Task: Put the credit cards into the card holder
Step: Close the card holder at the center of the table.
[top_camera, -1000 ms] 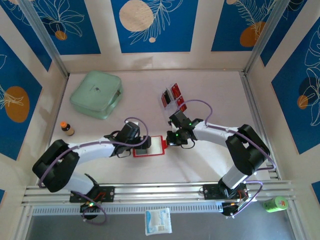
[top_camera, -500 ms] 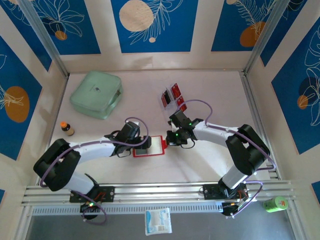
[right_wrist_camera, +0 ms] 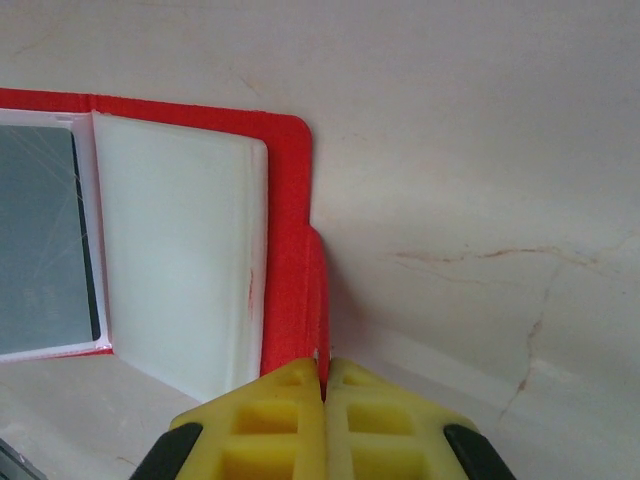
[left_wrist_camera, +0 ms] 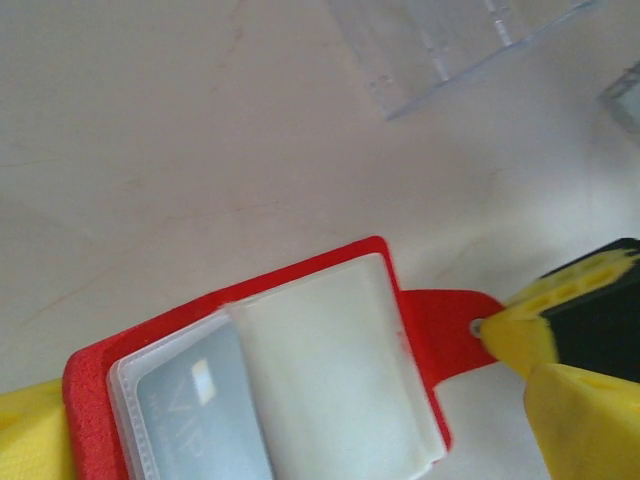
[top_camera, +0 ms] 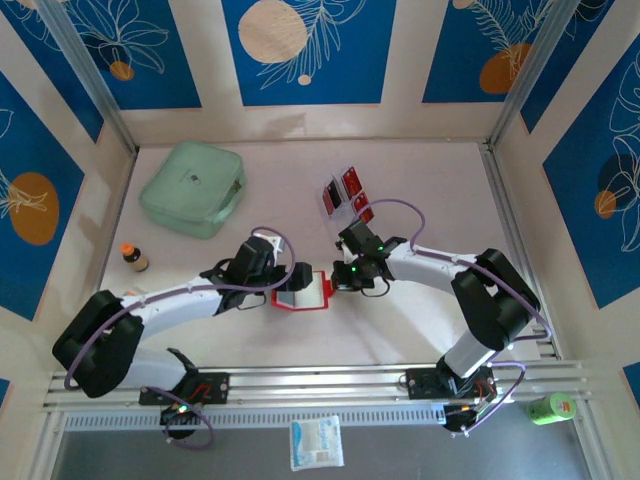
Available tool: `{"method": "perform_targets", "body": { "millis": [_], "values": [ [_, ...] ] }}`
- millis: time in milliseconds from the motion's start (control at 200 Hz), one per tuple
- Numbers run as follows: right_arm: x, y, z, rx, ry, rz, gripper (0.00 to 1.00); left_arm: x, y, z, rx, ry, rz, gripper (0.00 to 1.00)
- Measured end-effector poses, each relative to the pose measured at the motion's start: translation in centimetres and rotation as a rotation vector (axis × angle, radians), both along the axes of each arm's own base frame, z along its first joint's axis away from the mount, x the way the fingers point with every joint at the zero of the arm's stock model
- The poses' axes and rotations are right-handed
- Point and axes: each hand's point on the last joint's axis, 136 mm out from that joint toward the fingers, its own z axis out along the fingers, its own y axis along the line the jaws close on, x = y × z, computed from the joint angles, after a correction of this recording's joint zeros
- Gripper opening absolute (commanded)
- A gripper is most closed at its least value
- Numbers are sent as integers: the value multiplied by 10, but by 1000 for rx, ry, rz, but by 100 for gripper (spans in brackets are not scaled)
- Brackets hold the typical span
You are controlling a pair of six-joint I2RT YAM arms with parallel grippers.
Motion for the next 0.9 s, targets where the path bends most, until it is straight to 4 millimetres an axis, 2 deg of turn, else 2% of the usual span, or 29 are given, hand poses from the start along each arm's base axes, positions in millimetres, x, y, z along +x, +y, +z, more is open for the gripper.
{"method": "perform_targets", "body": {
  "millis": [645,900],
  "values": [
    [2,7,2,38,1,4,0,-3,-34,27,-178,17,-29,100],
    [12,1,11,94,24,-47,19,-5,-43,22,-180,29,-41,100]
  ]
}}
